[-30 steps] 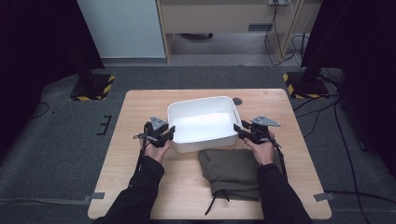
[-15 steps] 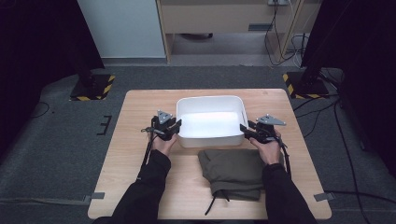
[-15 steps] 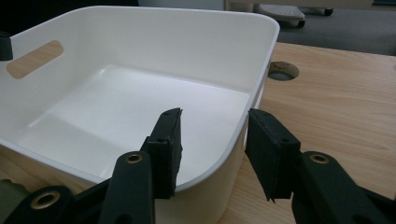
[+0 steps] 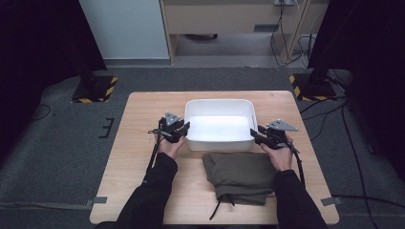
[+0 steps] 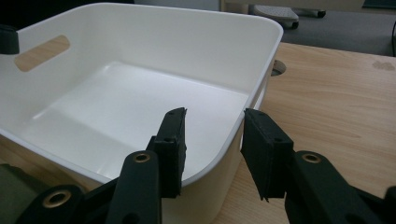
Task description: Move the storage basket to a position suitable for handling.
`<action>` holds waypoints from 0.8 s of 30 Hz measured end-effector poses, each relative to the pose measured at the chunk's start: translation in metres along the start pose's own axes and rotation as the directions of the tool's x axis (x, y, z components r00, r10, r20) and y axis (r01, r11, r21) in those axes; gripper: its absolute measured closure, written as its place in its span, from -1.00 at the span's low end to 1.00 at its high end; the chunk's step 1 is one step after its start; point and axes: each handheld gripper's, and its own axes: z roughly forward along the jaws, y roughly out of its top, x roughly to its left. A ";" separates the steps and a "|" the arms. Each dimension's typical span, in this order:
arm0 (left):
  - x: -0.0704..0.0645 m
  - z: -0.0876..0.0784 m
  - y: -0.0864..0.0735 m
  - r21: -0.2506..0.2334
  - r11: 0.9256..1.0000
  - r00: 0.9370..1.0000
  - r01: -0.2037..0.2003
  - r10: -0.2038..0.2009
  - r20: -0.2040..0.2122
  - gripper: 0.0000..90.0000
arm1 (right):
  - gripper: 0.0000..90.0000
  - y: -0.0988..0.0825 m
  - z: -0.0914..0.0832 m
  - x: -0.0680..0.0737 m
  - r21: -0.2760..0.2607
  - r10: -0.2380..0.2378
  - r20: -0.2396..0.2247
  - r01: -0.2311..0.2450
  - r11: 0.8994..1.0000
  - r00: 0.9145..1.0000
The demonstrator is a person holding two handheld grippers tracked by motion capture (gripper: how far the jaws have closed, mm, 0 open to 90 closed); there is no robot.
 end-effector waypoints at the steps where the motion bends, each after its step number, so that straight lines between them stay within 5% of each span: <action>1: 0.000 -0.001 0.000 0.003 1.000 1.000 0.001 -0.001 0.006 0.54 | 0.34 -0.001 -0.002 0.000 -0.005 0.008 -0.004 -0.008 1.000 1.000; 16: 0.006 -0.019 -0.003 0.028 1.000 1.000 -0.005 0.005 0.006 0.53 | 0.31 0.001 0.002 0.008 0.002 -0.014 -0.029 0.014 1.000 0.999; 24: 0.009 -0.044 0.003 -0.050 0.999 1.000 0.000 0.000 0.011 0.23 | -0.13 0.002 0.000 0.008 -0.017 -0.019 -0.015 0.019 1.000 1.000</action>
